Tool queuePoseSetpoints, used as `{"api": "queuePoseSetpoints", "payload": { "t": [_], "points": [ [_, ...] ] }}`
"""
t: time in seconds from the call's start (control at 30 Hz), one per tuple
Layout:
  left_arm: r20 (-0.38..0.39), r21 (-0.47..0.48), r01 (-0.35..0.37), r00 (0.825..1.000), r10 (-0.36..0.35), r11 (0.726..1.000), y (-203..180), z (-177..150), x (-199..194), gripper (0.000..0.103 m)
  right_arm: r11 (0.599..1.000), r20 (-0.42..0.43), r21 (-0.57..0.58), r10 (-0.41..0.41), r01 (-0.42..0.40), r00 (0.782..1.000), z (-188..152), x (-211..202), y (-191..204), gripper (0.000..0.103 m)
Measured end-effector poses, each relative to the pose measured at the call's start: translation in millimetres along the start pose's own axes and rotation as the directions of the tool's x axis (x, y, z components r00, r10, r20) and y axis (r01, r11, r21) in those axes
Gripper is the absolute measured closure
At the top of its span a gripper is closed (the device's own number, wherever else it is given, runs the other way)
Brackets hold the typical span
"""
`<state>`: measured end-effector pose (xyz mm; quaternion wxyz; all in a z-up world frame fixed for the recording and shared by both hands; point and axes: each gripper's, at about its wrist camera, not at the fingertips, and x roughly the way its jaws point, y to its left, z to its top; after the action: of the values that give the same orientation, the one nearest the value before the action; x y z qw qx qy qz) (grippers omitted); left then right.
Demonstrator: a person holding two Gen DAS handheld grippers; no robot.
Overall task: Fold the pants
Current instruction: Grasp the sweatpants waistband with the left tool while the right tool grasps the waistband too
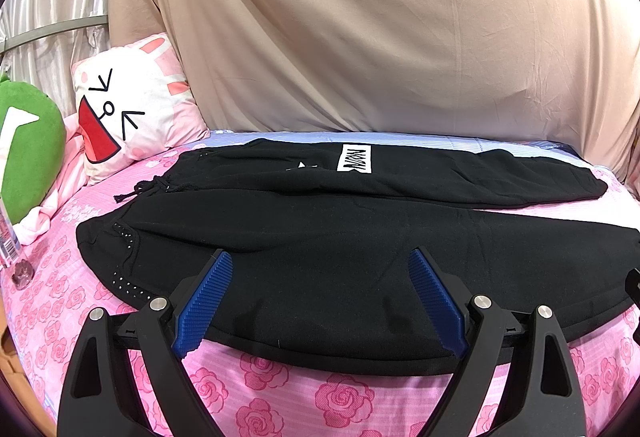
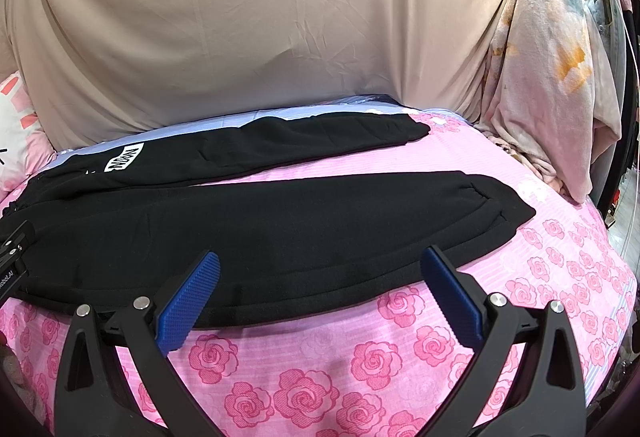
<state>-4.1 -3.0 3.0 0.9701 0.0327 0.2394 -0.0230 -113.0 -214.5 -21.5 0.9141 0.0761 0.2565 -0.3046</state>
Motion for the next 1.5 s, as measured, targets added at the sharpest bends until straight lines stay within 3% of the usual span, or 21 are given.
{"api": "queuePoseSetpoints", "payload": {
  "t": [0.33,0.43,0.5,0.57,0.63,0.73,0.83,0.93,1.0,1.07,1.17,1.23,1.33,1.37,1.43,1.5],
  "points": [
    [0.0,-0.005,-0.001,1.0,0.001,1.0,1.9,-0.5,-0.7,0.016,1.0,-0.013,0.006,0.011,-0.011,1.0,0.3,1.7,-0.5,0.005],
    [-0.042,-0.038,0.1,0.994,-0.101,0.994,15.7,0.6,-1.0,0.016,0.996,-0.051,0.025,0.091,-0.09,0.995,2.4,6.6,-9.0,0.005],
    [-0.086,-0.102,0.187,0.977,-0.196,0.977,37.0,10.4,3.6,0.016,0.993,-0.02,0.019,0.116,-0.115,0.993,12.0,9.4,-24.2,0.005],
    [-0.11,-0.174,0.196,0.97,-0.217,0.965,68.2,30.2,14.0,0.016,0.995,0.0,0.012,0.101,-0.101,0.995,31.5,20.8,-45.2,0.005],
    [-0.121,-0.243,0.201,0.964,-0.235,0.949,100.2,52.1,28.4,0.016,0.995,-0.04,0.033,0.096,-0.095,0.995,55.3,42.8,-66.0,0.005],
    [-0.152,-0.322,0.13,0.971,-0.187,0.938,151.7,90.2,63.6,0.016,0.991,-0.086,0.108,0.086,-0.077,0.993,95.0,84.7,-103.3,0.005],
    [-0.2,-0.321,-0.03,0.979,-0.037,0.947,197.8,125.2,110.6,0.016,0.986,-0.162,0.16,0.062,-0.035,0.985,131.6,138.3,-135.3,0.005],
    [-0.276,-0.297,-0.124,0.96,0.039,0.947,227.4,143.7,158.1,0.016,0.978,-0.237,0.206,0.025,0.025,0.971,156.6,193.2,-158.5,0.005],
    [-0.329,-0.3,-0.203,0.939,0.098,0.932,245.6,149.6,189.3,0.015,0.969,-0.275,0.239,0.012,0.056,0.962,165.8,222.2,-167.8,0.005],
    [-0.37,-0.314,-0.176,0.928,0.051,0.933,257.1,153.0,221.1,0.015,0.964,-0.314,0.256,0.014,0.07,0.949,171.9,252.7,-172.4,0.005],
    [-0.429,-0.358,-0.202,0.903,0.031,0.912,267.9,152.4,262.4,0.015,0.961,-0.355,0.258,0.0,0.098,0.935,178.2,288.8,-172.4,0.005],
    [-0.445,-0.384,-0.202,0.896,0.011,0.901,270.8,150.3,281.0,0.015,0.961,-0.371,0.252,-0.012,0.114,0.928,181.5,308.7,-169.1,0.005],
    [-0.517,-0.415,-0.211,0.855,-0.039,0.885,273.4,143.6,320.5,0.015,0.958,-0.391,0.263,-0.005,0.117,0.92,184.1,333.8,-164.5,0.005],
    [-0.539,-0.425,-0.232,0.842,-0.038,0.875,274.3,139.5,333.0,0.015,0.957,-0.398,0.266,-0.002,0.117,0.917,183.6,341.4,-161.6,0.005],
    [-0.555,-0.424,-0.261,0.832,-0.021,0.867,273.7,135.9,345.2,0.014,0.956,-0.413,0.265,-0.006,0.126,0.911,182.0,354.0,-158.0,0.005],
    [-0.55,-0.393,-0.288,0.835,0.027,0.873,268.8,136.6,353.8,0.014,0.955,-0.418,0.267,-0.004,0.128,0.909,181.4,363.9,-155.5,0.005]
  ]
}}
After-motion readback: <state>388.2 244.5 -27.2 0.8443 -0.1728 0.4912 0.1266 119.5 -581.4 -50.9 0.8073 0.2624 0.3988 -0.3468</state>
